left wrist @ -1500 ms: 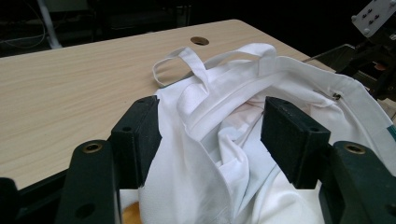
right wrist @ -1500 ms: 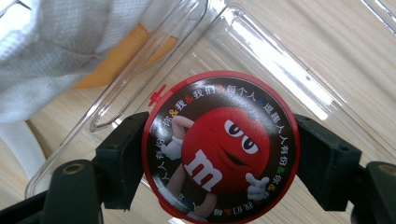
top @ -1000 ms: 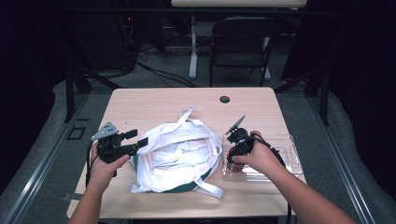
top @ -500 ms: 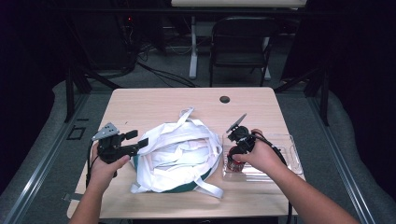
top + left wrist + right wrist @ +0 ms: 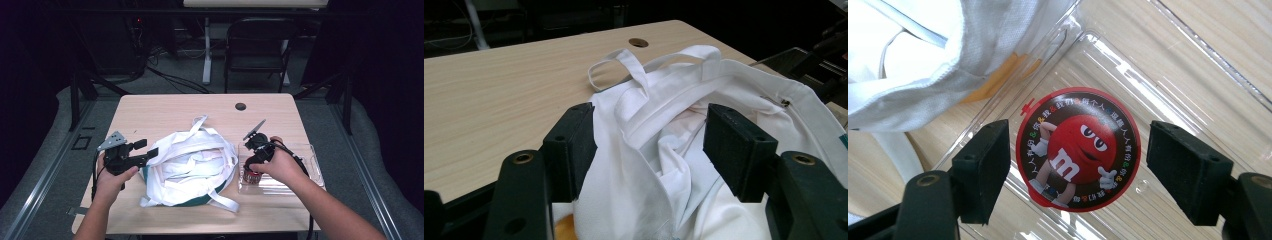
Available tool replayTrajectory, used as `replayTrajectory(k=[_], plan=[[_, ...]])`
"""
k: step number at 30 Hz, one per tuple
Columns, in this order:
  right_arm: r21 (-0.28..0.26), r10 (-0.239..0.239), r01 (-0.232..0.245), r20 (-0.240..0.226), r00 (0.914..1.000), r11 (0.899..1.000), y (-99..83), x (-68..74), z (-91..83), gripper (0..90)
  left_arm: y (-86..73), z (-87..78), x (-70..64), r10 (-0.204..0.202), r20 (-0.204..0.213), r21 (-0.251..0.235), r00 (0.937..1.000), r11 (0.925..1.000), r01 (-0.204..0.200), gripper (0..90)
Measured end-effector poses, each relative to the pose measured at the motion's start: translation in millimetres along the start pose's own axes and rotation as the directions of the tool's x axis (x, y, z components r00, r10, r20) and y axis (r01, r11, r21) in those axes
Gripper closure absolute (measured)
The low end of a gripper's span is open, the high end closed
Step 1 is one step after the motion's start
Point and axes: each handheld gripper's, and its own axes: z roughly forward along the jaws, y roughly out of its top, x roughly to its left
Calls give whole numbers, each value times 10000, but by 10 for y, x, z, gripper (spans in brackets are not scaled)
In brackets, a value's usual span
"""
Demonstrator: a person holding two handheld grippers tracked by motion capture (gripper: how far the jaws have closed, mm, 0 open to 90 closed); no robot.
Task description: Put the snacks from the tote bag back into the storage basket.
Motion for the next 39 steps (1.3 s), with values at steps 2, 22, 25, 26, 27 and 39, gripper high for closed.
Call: replayTrajectory(k=[2, 22, 25, 26, 27, 39], plan=[[-63, -37, 37, 52, 10000, 10000, 3, 3, -21, 253, 0, -2, -2, -11, -15, -17, 10000, 10000, 11, 374], [-620, -262, 266, 63, 9996, 9977, 19, 66, -291, 261, 11, -21, -3, 27, -28, -13, 10000, 10000, -27, 374], [-818, -357, 360, 46, 9994, 9960, 15, 79, -358, 266, 11, -21, -3, 29, -31, -7, 10000, 10000, -29, 374], [-818, -357, 360, 46, 9994, 9960, 15, 79, -358, 266, 11, -21, -3, 25, -30, -10, 10000, 10000, -25, 374], [-929, -329, 329, 8, 9995, 9951, 14, 84, -367, 268, 10, -18, -4, 30, -20, -46, 10000, 10000, -30, 374], [-1727, -537, 500, -170, 9984, 9837, 37, 171, -576, 279, 10, -18, -6, 23, -50, -55, 10000, 10000, -23, 374]])
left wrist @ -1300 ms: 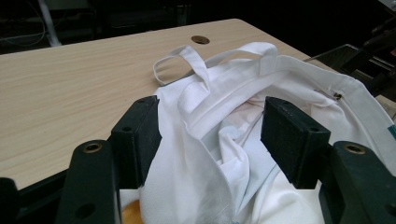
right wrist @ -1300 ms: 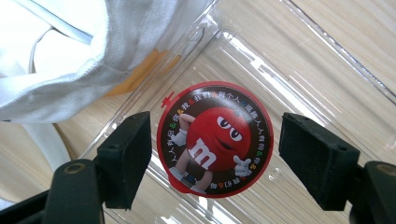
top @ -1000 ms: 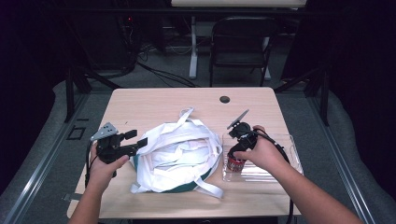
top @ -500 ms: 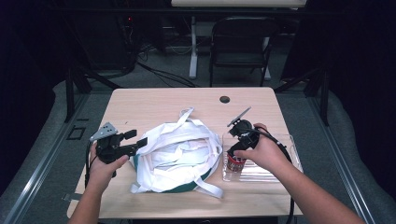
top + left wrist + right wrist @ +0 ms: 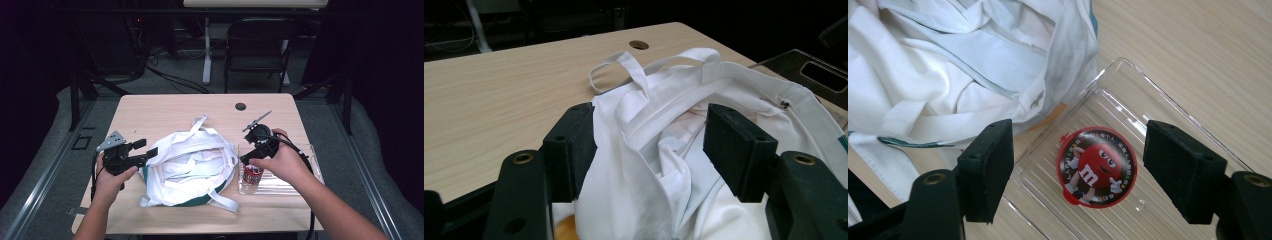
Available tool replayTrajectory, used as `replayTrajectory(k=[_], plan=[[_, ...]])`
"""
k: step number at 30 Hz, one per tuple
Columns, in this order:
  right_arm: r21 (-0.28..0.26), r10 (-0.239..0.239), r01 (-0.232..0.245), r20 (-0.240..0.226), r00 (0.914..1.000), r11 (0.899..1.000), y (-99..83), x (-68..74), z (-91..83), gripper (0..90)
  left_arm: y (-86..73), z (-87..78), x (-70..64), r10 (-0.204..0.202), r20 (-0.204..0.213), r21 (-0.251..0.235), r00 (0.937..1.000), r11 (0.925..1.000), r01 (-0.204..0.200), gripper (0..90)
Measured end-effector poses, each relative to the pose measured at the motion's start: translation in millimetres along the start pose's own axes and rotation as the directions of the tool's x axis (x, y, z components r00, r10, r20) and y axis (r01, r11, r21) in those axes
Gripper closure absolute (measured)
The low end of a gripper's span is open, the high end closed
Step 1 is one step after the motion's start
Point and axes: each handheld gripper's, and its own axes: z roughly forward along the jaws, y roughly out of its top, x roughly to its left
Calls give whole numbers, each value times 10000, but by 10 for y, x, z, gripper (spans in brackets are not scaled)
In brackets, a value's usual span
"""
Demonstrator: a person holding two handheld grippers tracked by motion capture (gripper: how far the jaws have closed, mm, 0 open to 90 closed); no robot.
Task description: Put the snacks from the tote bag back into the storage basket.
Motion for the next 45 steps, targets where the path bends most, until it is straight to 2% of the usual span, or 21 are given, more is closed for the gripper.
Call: replayTrajectory(k=[6, 8, 10, 13, 17, 19, 20, 22, 27, 30, 35, 39, 41, 43, 45], plan=[[-310, -155, 153, -62, 9999, 9994, 15, 79, -27, 281, 1, -4, 3, 1, -2, 29, 10000, 10000, -1, 374], [-496, -417, 417, -1, 9991, 9979, 24, 143, -38, 283, 1, -1, 2, 4, 2, -20, 10000, 10000, -4, 374], [-595, -467, 465, -14, 9989, 9971, 25, 165, -38, 283, 1, -3, 0, 19, 1, -14, 10000, 10000, -19, 374], [-882, -515, 491, -253, 9984, 9949, 23, 224, -40, 286, 1, -4, 1, 20, -1, -12, 10000, 10000, -20, 374], [-1057, -688, 647, -351, 9970, 9923, 16, 294, -51, 290, 2, -9, 3, 11, -7, 3, 10000, 10000, -11, 374], [-1189, -853, 793, -461, 9953, 9897, 7, 319, -60, 296, 3, -8, 3, 11, -8, 2, 10000, 10000, -11, 374], [-1416, -938, 838, -657, 9934, 9864, -7, 342, -59, 299, 3, -8, 3, 14, -6, 6, 10000, 10000, -14, 374], [-1480, -962, 848, -712, 9928, 9853, -14, 353, -55, 300, 3, -7, 1, 25, -4, 13, 10000, 10000, -25, 374], [-1818, -1402, 1254, -709, 9876, 9753, -77, 432, -40, 306, 3, -8, 2, 39, -3, 26, 10000, 10000, -39, 374], [-2146, -1399, 1192, -839, 9866, 9694, -127, 479, -47, 309, 1, -5, -2, 33, 6, -1, 10000, 10000, -33, 374], [-2348, -1552, 1324, -813, 9845, 9630, -203, 534, -39, 317, 0, -2, -3, 21, 5, -12, 10000, 10000, -21, 374], [-2452, -1557, 1297, -898, 9837, 9608, -249, 541, -17, 333, 0, -3, -4, 27, -1, -18, 10000, 10000, -27, 374], [-2694, -1545, 1210, -1070, 9822, 9554, -309, 543, 15, 343, 0, -3, -6, 22, -3, -16, 10000, 10000, -22, 374], [-2716, -1551, 1209, -1082, 9820, 9548, -329, 546, 22, 345, -1, -2, -6, 23, 4, 2, 10000, 10000, -23, 374], [-2924, -1493, 1111, -1120, 9824, 9498, -379, 553, 39, 348, -2, -1, -6, 16, 5, 3, 10000, 10000, -16, 374]])
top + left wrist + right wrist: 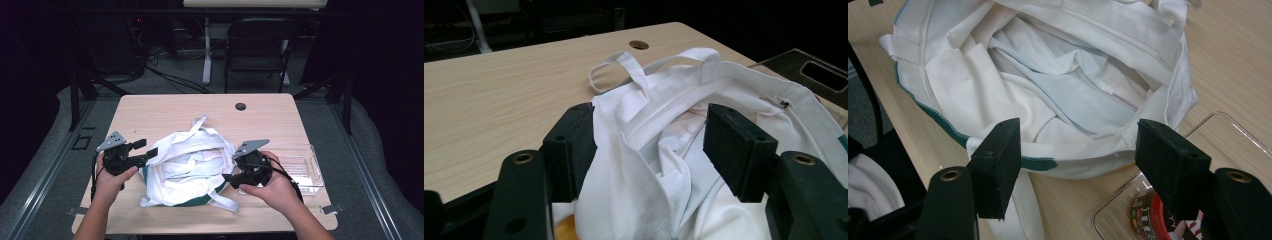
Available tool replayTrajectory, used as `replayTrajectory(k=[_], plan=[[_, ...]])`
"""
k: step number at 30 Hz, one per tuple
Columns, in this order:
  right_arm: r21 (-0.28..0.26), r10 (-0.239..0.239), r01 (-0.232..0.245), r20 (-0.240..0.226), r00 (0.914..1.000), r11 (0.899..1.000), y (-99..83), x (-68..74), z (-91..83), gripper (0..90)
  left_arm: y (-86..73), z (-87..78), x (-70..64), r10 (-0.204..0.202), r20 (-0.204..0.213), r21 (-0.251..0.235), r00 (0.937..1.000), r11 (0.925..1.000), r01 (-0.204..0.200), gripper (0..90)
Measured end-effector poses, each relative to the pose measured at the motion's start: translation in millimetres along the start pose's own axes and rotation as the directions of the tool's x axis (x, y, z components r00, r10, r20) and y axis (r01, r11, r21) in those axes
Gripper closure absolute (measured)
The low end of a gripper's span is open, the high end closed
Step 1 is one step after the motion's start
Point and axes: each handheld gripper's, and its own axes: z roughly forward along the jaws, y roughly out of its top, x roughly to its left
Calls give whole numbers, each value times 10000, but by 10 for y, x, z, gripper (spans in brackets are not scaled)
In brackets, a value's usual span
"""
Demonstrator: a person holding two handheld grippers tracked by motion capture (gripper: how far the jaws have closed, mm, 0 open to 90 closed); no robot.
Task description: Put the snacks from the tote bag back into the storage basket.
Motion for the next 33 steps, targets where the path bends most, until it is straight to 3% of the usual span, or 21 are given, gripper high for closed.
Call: replayTrajectory(k=[5, 13, 33], plan=[[-394, 100, -96, 113, 9999, 9992, -112, 25, -12, 357, -2, 5, -5, 18, 5, 13, 10000, 10000, -18, 374], [-597, 114, -104, 169, 9998, 9982, -222, 44, 10, 368, -4, 13, -6, 53, 17, 112, 10000, 9999, -53, 374], [-762, 183, -166, 215, 9996, 9970, -408, 53, 88, 383, -10, 28, -10, 61, 49, 217, 10000, 9997, -62, 374]])
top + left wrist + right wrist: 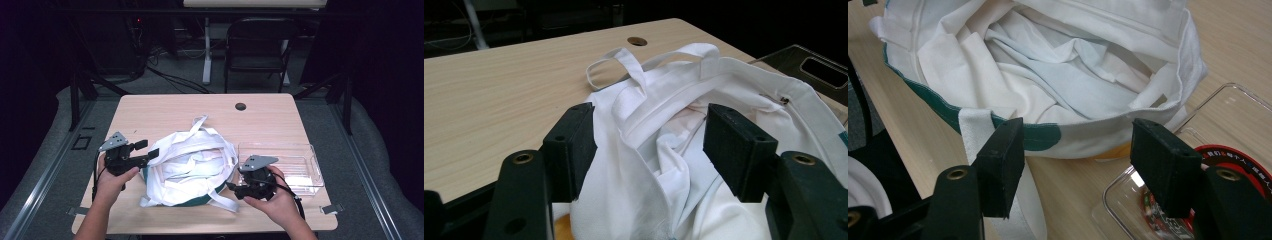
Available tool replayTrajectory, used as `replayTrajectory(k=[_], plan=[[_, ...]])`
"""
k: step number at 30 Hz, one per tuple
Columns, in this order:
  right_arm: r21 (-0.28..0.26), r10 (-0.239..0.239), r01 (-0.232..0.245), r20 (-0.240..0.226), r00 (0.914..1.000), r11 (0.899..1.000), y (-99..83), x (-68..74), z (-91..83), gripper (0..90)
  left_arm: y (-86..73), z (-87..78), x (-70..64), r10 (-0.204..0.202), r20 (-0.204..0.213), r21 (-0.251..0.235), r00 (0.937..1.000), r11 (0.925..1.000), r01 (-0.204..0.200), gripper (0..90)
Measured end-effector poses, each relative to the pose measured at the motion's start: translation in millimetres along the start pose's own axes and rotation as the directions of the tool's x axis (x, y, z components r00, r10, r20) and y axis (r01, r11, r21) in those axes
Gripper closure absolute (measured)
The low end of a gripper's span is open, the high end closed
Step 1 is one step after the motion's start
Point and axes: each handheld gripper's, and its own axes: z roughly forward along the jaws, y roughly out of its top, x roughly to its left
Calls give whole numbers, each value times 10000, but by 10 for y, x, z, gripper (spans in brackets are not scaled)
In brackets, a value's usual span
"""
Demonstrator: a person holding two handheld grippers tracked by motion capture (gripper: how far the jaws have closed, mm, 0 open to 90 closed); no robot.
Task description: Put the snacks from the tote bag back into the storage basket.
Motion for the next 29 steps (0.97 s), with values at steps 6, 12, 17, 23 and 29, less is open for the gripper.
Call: replayTrajectory(k=[6, 12, 17, 23, 29], plan=[[-125, 107, -106, 66, 9999, 9999, -39, -3, 2, 383, -1, -1, 1, -6, -20, -67, 10000, 10000, 6, 374], [-216, 190, -187, 120, 9997, 9996, -62, 0, -27, 383, 3, -15, 4, -6, -37, -100, 10000, 10000, 6, 374], [-219, 280, -276, 187, 9994, 9994, -82, -26, -26, 382, 1, -14, 8, -39, -41, -177, 10000, 9998, 38, 374], [-152, 365, -361, 245, 9990, 9992, -96, -46, -29, 381, 4, -19, 11, -24, -56, -146, 10000, 9999, 23, 374], [-28, 535, -534, 395, 9978, 9986, -94, -83, -43, 365, 9, -20, 11, -15, -46, -154, 10000, 9999, 14, 374]])
